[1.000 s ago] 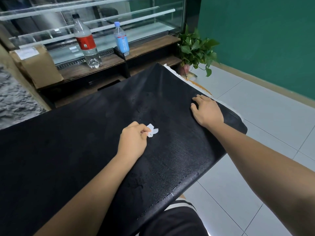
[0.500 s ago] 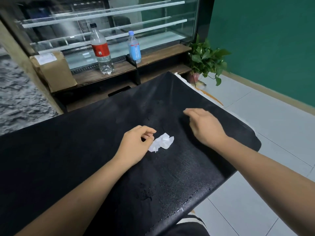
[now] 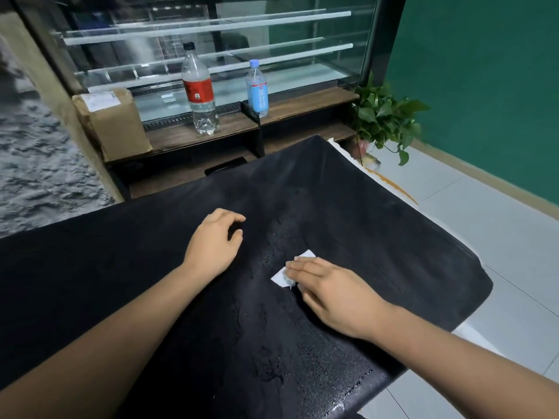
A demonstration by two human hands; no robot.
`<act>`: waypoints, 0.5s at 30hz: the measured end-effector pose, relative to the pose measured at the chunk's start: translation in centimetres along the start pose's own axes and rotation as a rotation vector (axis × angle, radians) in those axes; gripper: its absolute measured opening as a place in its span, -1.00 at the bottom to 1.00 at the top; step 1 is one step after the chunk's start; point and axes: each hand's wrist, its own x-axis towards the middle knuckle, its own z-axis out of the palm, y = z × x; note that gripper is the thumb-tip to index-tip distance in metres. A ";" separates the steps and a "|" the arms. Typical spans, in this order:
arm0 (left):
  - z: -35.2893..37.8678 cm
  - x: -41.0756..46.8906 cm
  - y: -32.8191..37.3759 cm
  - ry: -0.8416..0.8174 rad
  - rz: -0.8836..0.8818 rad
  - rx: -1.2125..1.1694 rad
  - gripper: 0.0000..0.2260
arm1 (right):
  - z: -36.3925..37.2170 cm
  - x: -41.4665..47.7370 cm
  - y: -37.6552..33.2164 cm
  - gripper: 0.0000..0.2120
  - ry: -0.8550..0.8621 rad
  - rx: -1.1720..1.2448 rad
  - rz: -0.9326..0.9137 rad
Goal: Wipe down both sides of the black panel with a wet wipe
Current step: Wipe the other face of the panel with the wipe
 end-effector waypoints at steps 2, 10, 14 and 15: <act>0.1 1.1 -0.6 0.001 0.005 0.052 -0.74 | 0.3 0.2 -0.5 -0.52 -0.012 0.013 -0.016; 1.0 5.2 -3.1 -0.066 -0.004 0.238 -0.53 | 1.8 1.1 -1.9 -0.55 -0.043 0.037 -0.158; 1.6 5.5 -4.5 -0.105 -0.046 0.298 -0.44 | 1.9 1.7 -1.4 -0.58 -0.012 0.037 -0.176; 1.7 5.6 -4.7 -0.100 -0.050 0.302 -0.43 | 1.9 2.0 -1.2 -0.59 -0.008 0.032 -0.175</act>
